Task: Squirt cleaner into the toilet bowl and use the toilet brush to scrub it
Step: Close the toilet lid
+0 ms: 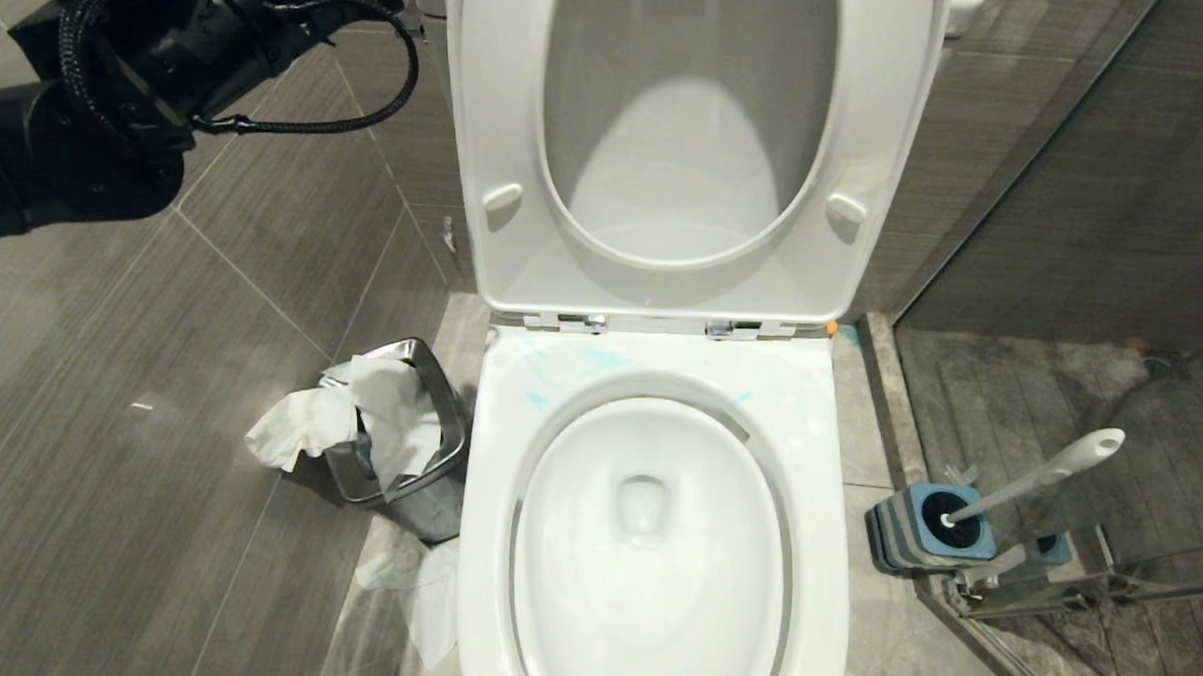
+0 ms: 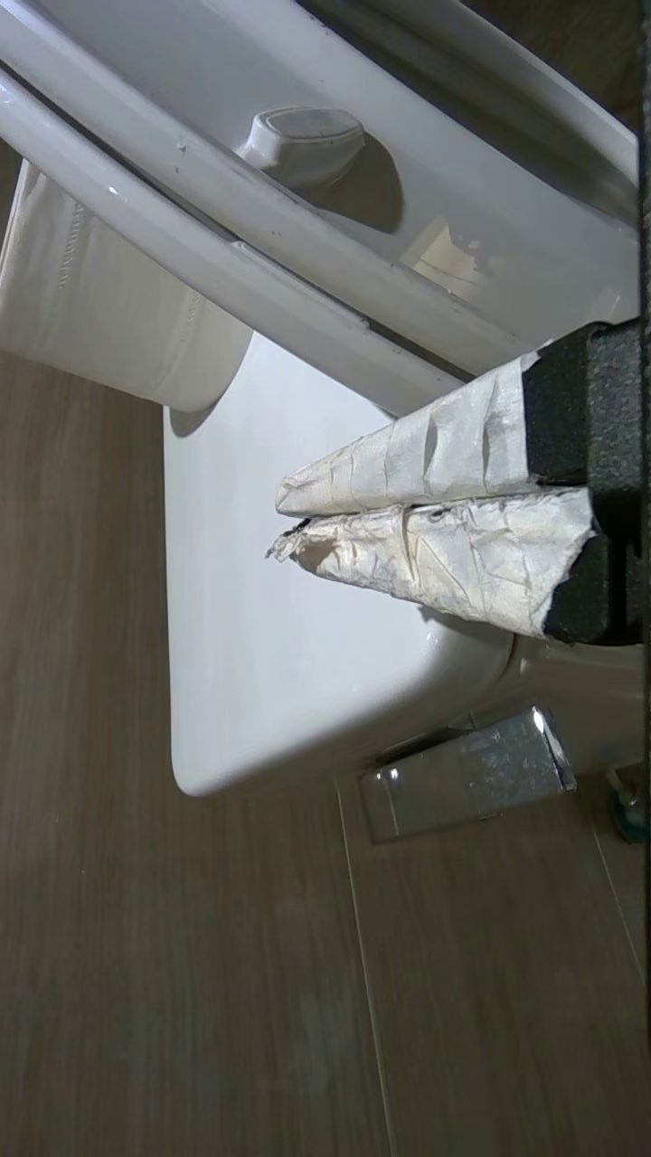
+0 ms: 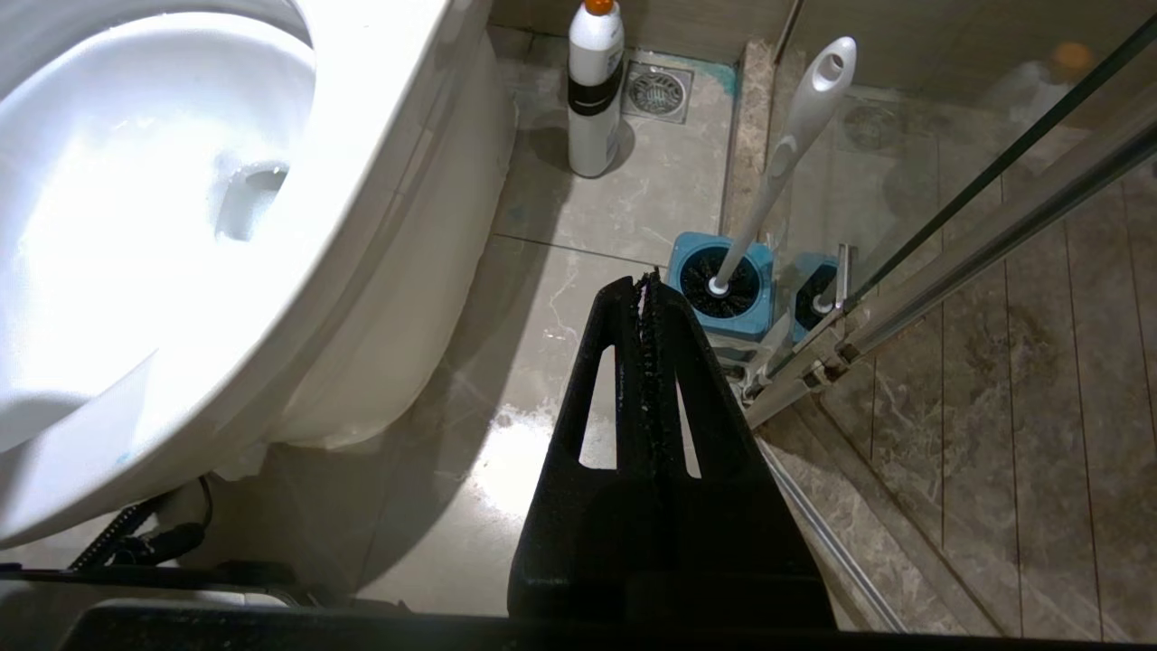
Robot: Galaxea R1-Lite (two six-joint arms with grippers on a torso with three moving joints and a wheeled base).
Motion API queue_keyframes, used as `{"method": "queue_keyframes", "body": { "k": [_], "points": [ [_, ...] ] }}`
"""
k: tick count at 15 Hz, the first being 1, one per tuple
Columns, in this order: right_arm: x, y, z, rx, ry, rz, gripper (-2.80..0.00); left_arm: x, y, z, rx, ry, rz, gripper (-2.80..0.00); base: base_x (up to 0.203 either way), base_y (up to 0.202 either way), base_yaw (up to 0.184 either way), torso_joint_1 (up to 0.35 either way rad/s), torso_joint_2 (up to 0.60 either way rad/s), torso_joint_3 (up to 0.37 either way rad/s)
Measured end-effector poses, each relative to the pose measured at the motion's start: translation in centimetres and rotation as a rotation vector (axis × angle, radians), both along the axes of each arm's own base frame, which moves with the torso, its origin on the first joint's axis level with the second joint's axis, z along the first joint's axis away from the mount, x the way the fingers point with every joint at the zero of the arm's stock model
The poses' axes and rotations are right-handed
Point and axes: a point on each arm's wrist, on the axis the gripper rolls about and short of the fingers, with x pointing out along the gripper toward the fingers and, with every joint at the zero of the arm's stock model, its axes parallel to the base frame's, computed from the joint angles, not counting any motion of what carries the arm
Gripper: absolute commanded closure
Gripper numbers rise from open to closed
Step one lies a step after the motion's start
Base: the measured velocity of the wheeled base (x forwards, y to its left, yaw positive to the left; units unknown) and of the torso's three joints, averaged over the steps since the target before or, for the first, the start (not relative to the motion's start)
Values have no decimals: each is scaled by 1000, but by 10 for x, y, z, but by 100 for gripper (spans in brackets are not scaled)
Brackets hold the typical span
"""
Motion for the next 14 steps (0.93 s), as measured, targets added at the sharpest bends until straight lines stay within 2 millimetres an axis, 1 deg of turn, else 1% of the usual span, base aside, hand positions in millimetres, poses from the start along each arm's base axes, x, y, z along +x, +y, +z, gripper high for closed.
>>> {"method": "queue_keyframes", "body": {
  "k": [8, 11, 14],
  "points": [
    [0, 0, 0, 0, 0, 0, 0, 3, -18, -9, 26, -1, -13, 0, 0, 0, 0, 0, 0, 0],
    [0, 0, 0, 0, 0, 0, 0, 3, -21, -13, 34, 23, -21, 0, 0, 0, 0, 0, 0, 0],
    [0, 0, 0, 0, 0, -1, 0, -2, -21, -14, 41, 43, -44, 0, 0, 0, 0, 0, 0, 0]
  ]
}}
